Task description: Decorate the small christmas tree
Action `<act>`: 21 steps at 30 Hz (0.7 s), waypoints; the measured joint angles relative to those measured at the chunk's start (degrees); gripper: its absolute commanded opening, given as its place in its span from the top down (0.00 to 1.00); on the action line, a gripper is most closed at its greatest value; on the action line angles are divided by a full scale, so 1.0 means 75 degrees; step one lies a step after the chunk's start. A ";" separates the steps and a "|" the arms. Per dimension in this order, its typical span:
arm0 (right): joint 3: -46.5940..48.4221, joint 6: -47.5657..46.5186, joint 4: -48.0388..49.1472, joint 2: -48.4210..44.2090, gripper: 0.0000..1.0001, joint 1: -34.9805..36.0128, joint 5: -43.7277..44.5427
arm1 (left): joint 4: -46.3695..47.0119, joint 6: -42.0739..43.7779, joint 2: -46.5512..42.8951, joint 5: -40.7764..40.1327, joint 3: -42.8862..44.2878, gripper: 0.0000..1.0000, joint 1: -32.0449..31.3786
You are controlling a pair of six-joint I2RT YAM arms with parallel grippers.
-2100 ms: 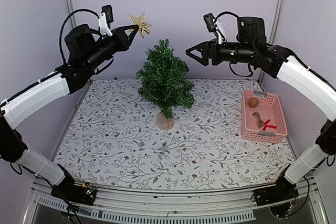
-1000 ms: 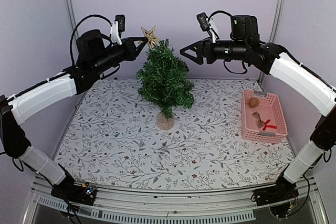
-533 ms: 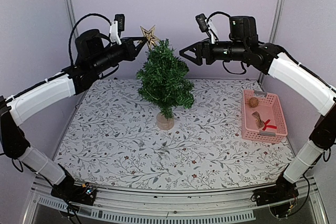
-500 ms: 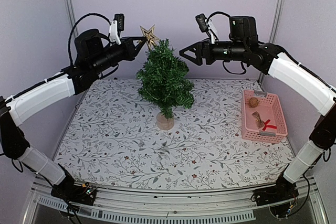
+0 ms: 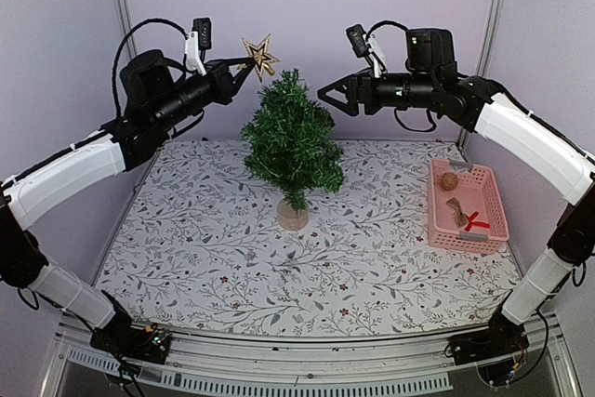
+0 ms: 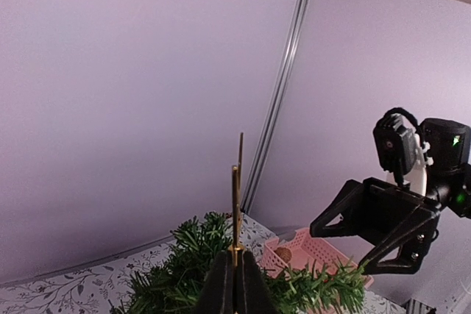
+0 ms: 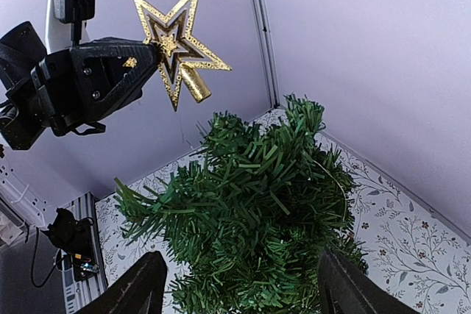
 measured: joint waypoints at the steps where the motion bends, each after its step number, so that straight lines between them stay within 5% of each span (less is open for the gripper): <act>1: 0.0000 0.0000 -0.0003 0.0000 0.27 0.0000 0.0000 | -0.0006 0.0035 0.0009 0.0003 -0.0006 1.00 -0.0003; 21: 0.0000 -0.0003 -0.0061 0.0000 0.27 0.0000 0.0003 | -0.0119 0.0557 0.0344 0.0058 -0.0003 1.00 -0.0090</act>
